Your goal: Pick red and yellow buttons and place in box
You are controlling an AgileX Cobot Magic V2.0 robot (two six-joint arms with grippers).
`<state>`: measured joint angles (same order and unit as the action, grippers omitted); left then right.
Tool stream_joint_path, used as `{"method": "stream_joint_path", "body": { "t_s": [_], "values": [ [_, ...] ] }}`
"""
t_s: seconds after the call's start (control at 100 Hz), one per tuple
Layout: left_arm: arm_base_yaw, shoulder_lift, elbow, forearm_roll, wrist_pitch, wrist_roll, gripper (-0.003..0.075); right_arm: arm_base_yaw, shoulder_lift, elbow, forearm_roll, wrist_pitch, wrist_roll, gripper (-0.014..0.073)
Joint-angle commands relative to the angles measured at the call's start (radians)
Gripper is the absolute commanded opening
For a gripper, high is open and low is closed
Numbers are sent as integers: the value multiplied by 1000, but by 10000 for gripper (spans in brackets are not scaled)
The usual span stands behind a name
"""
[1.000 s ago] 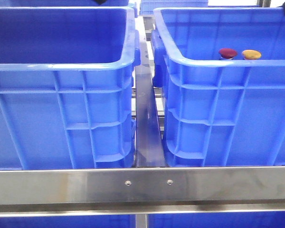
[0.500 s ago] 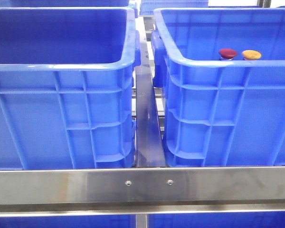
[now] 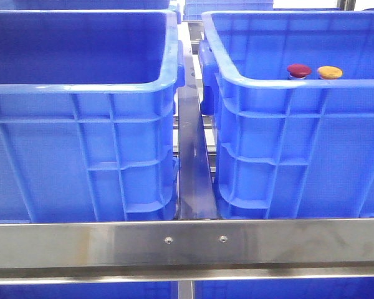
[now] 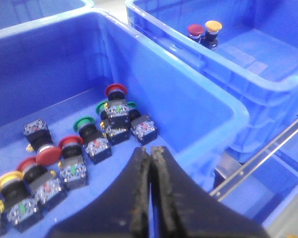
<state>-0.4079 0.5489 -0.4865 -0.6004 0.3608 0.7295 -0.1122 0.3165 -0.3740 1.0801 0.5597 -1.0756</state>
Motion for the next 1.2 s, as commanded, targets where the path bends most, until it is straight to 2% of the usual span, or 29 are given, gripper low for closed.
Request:
{"method": "stream_joint_path", "body": {
  "t_s": [0.0,0.21,0.9,0.97,1.02,1.14,1.19],
  "values": [
    [0,-69,20,-31,-69,-11,-20,-5,-47,-3,47,-34,-9,-64],
    [0,-152,41,-31,-61,-11,-20,-5,-88,7,55,-27,-9,-64],
    [0,-150,42,-31,-61,-11,-20,-5,-88,7,55,-27,-9,-64],
    [14,-158,60,-15,-98,-15,-20,-5,-88,7,55,-27,-9,-64],
    [40,-175,70,38,-121,-70,-20,-5,-88,7,55,-27,-9,-64],
    [114,-210,97,301,-132,-418,-20,-5,-88,7,55,-27,-9,-64],
    [151,-233,118,399,-152,-508,-20,-5,-88,7,55,-27,-9,-64]
  ]
}}
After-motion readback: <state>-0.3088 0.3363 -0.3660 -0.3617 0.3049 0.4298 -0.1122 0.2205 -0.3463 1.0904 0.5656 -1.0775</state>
